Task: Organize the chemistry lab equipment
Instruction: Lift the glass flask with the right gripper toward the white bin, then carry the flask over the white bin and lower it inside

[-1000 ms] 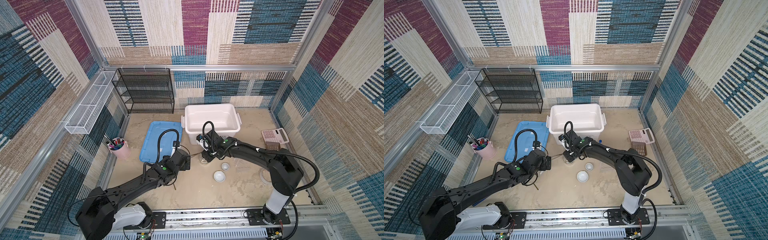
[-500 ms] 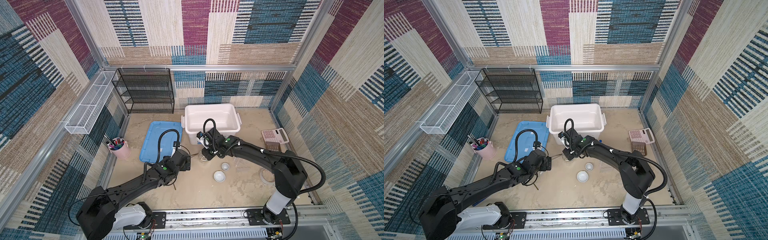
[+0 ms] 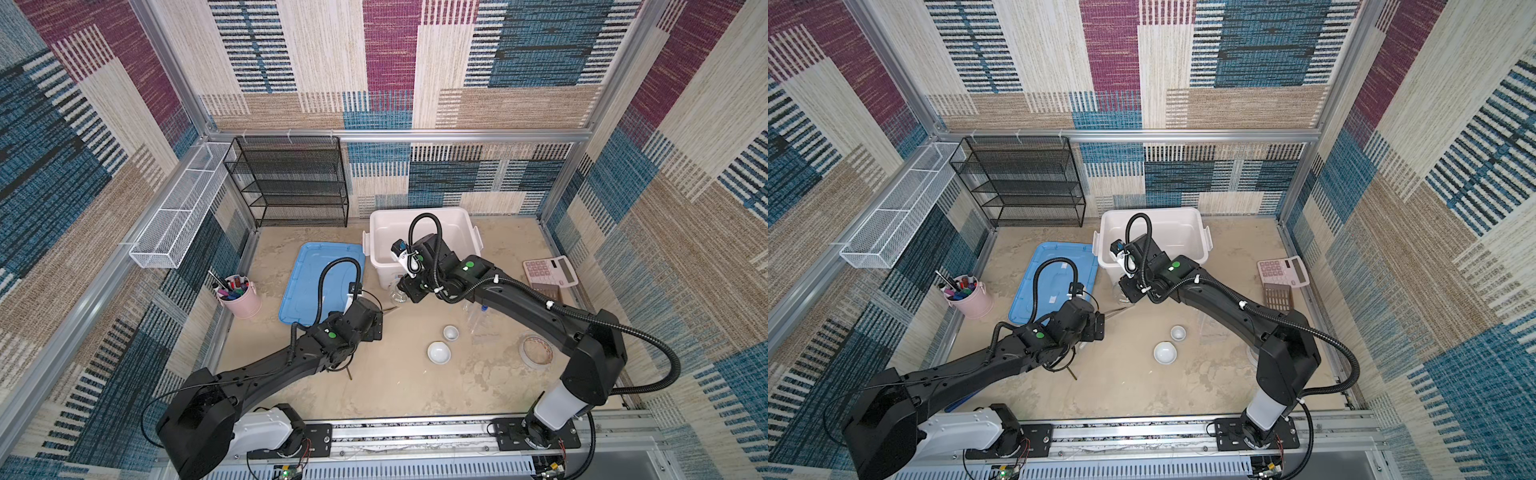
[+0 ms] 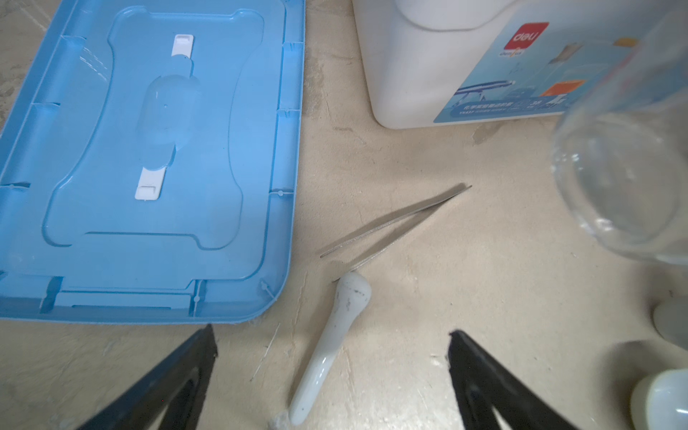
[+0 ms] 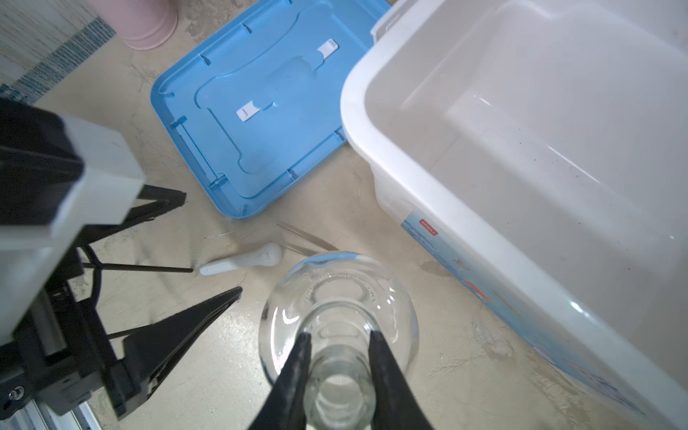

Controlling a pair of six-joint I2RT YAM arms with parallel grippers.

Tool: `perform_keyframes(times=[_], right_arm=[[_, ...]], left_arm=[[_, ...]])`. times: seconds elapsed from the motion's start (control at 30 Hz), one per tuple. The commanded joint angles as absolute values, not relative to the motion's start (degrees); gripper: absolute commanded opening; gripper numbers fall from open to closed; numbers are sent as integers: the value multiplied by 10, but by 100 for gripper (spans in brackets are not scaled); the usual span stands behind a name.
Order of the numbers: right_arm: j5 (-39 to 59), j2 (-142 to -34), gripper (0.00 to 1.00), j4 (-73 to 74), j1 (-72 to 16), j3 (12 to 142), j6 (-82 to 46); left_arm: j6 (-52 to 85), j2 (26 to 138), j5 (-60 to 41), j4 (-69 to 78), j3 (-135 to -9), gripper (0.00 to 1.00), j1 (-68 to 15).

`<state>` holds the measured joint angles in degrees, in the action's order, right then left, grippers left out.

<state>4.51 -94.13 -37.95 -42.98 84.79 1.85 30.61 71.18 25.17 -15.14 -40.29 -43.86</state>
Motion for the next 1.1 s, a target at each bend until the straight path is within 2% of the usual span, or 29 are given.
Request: perform_keyframes(times=[0.0,0.27,0.5,0.83,1.07], right_arm=[[35,-929,20,-375,-428,874,31],[9,-951,21,-393,-400,956,52],[-27,-962,22,-388,-336,998,80],[-77,-1018,23,-391,-236,1011,93],[-83,-1072,23,-401,-217,1030,89]], left_arm=[[308,714,253,-138,-406,99,-438],[308,715,250,-138,-405,99,-438],[314,712,250,-128,-396,99,-438],[311,731,241,-128,-405,99,-438],[311,735,238,-125,-406,99,-438]])
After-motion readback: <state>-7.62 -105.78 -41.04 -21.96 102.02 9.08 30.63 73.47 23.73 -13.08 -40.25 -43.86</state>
